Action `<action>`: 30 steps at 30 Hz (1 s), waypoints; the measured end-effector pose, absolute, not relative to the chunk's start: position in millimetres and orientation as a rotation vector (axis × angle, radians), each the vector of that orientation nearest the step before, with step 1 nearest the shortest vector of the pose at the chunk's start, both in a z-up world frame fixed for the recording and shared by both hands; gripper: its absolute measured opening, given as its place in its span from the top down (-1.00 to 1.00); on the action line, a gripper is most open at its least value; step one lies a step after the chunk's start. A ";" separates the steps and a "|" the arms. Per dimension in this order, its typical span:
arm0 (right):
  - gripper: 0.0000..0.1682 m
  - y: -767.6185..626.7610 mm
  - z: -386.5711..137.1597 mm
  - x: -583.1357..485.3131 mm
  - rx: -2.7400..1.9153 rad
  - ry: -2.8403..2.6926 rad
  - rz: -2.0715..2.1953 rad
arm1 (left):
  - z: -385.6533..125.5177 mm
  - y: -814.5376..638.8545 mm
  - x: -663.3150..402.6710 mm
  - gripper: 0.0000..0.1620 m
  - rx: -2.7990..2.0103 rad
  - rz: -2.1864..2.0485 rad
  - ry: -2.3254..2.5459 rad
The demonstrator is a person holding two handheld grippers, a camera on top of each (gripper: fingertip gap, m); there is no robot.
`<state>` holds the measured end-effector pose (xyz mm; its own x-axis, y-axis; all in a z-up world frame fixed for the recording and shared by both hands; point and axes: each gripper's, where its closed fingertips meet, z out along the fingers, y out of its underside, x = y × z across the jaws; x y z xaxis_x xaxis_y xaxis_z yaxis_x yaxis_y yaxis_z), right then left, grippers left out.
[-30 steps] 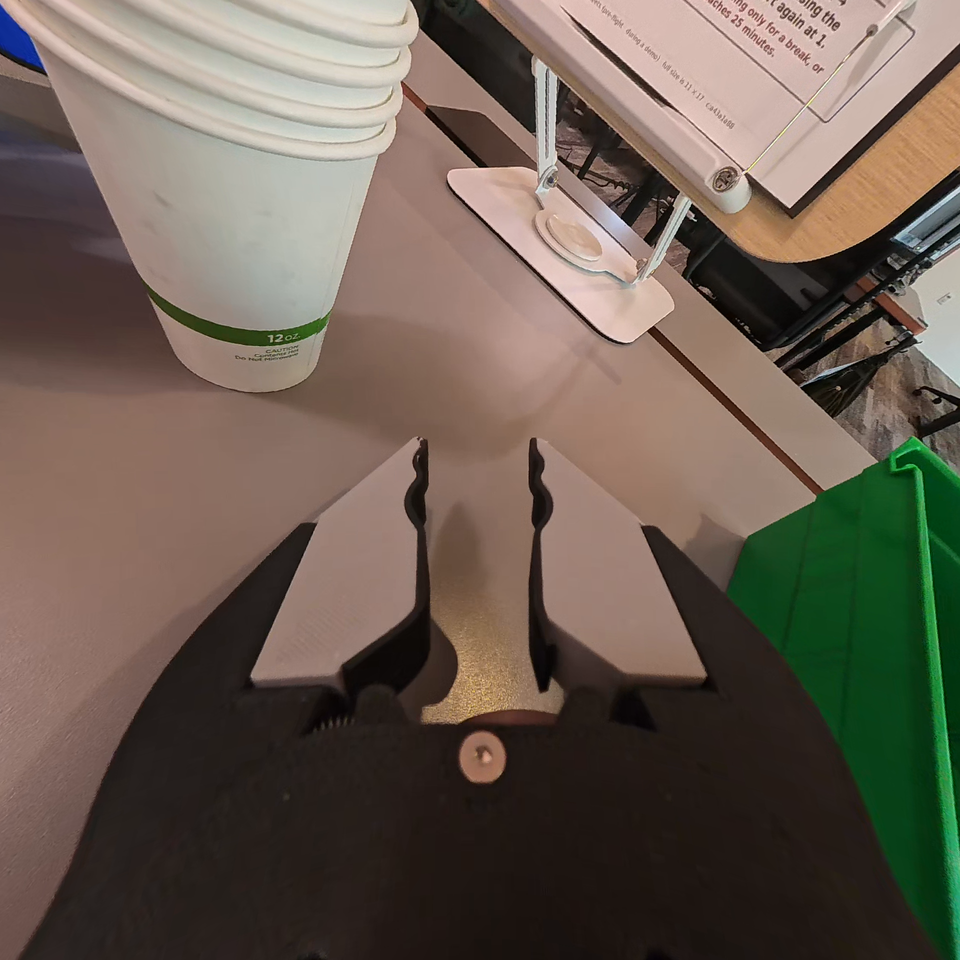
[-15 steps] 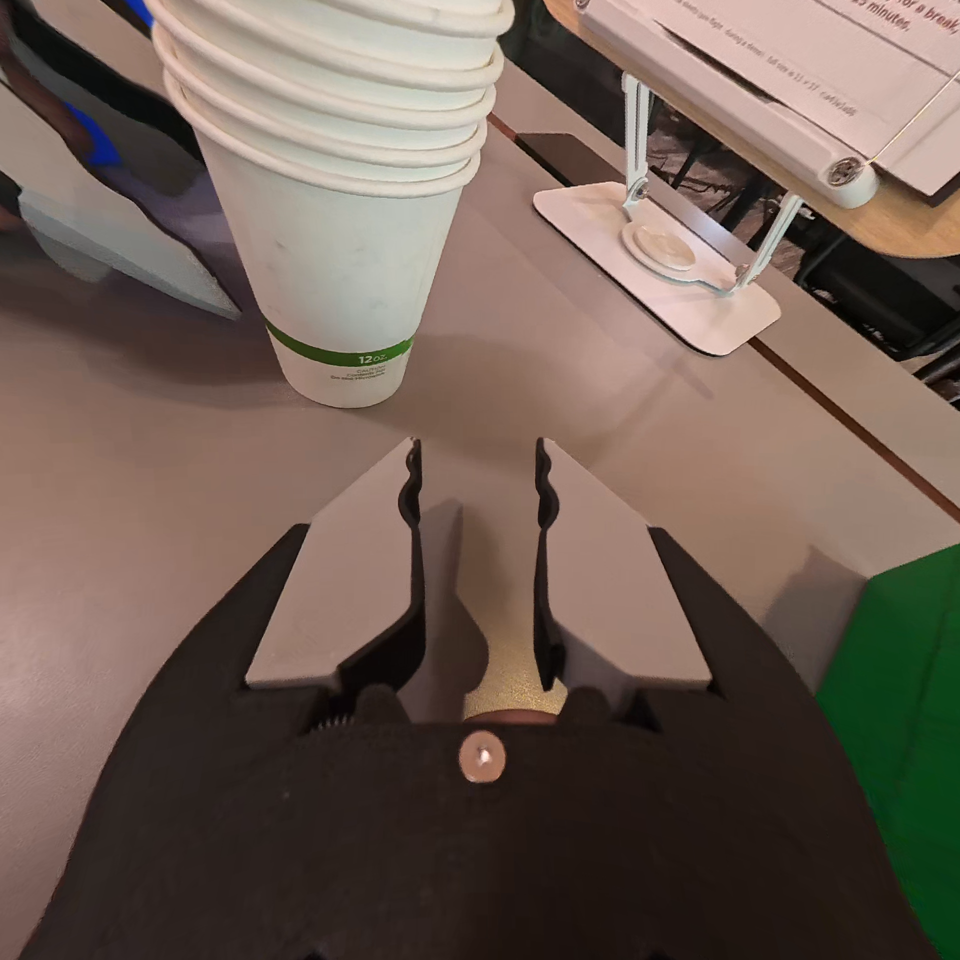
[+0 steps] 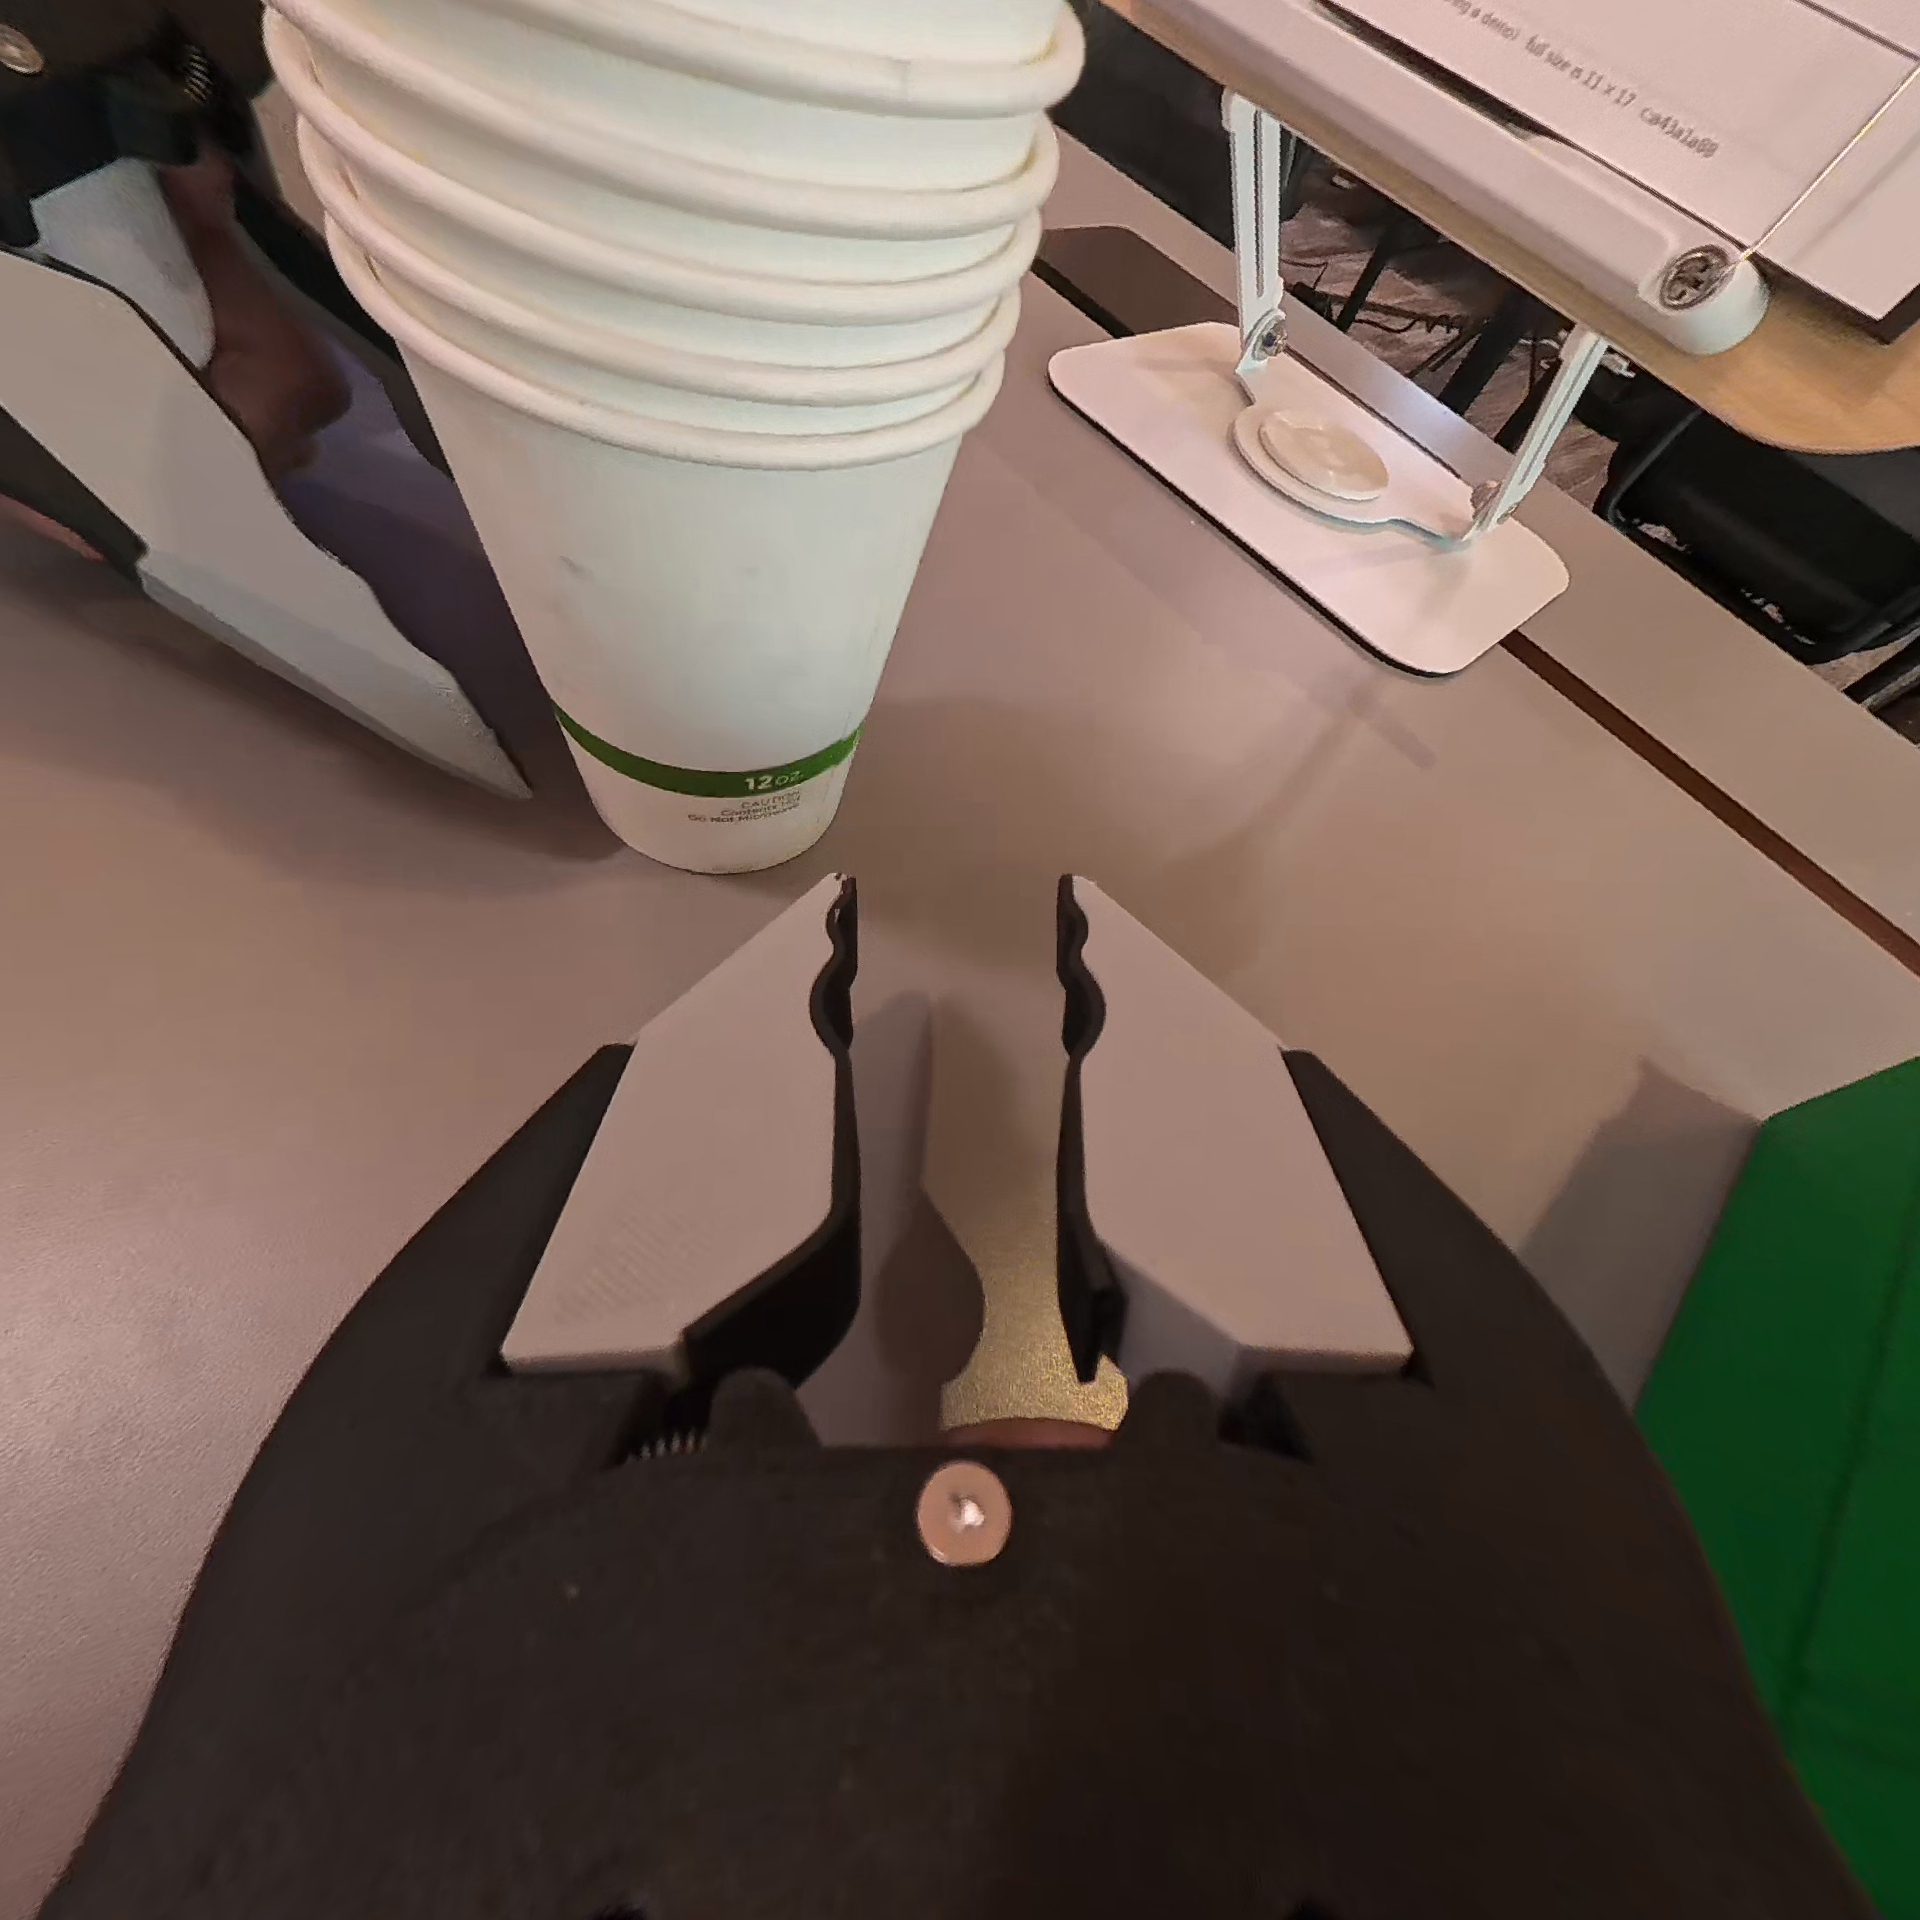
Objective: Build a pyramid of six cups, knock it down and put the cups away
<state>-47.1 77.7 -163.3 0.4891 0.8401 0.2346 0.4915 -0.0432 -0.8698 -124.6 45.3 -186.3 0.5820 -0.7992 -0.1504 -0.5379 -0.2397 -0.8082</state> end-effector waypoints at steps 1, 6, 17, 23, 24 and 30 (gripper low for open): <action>0.57 78.1 -163.8 -47.0 -1.699 -1.146 0.423 | -188.7 46.8 -123.5 0.17 -1.934 -0.367 1.082; 0.54 78.2 -162.4 -46.2 -1.718 -1.128 0.498 | -198.2 47.6 -118.3 0.17 -1.940 -0.276 1.156; 0.53 76.6 -162.2 -46.6 -1.713 -1.138 0.514 | -172.1 45.7 -123.5 0.24 -1.805 -0.311 1.051; 0.52 74.7 -162.8 -47.6 -1.712 -1.152 0.529 | -174.0 43.9 -122.7 0.24 -1.791 -0.261 1.077; 0.51 74.1 -163.4 -48.2 -1.712 -1.159 0.531 | -174.0 44.3 -123.0 0.24 -1.794 -0.264 1.073; 0.49 71.0 -165.4 -50.4 -1.710 -1.189 0.546 | -172.2 48.3 -126.7 0.23 -1.820 -0.295 1.024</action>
<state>-50.4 71.0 -165.4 0.4274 0.8917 0.1492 0.4679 -0.0770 -0.8804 -126.7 48.3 -172.2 0.6142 -0.7536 -0.2344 -0.5136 -0.1561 -0.8437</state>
